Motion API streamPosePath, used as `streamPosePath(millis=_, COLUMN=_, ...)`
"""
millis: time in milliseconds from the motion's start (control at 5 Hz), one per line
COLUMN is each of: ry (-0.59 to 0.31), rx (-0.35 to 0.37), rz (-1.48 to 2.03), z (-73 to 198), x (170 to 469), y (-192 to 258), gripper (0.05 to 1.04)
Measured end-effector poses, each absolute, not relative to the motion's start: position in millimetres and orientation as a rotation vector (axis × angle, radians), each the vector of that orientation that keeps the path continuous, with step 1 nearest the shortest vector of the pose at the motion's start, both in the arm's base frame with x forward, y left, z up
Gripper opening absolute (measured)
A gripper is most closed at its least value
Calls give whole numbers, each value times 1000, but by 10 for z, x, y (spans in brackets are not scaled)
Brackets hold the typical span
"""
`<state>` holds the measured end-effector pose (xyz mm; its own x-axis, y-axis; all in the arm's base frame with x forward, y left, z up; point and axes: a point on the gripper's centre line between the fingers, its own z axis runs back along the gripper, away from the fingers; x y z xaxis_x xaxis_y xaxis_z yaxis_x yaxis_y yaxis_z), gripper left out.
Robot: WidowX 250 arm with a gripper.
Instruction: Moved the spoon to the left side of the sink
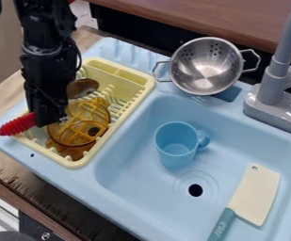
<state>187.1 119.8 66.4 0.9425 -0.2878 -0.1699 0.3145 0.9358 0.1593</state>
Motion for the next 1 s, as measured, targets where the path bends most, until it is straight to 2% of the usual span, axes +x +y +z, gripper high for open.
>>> streamPosePath(millis=200, ry=150, rx=200, rz=-290, z=662, x=1863, y=1218, gripper=320)
streamPosePath(millis=600, ry=146, rx=181, rz=-265, z=710, x=1897, y=1194, gripper=889)
streamPosePath(millis=800, ry=137, rx=160, rz=-278, z=711, x=1918, y=1157, gripper=1001)
streamPosePath(millis=1000, ry=63, rx=140, rz=-300, z=699, x=2020, y=1115, gripper=1000)
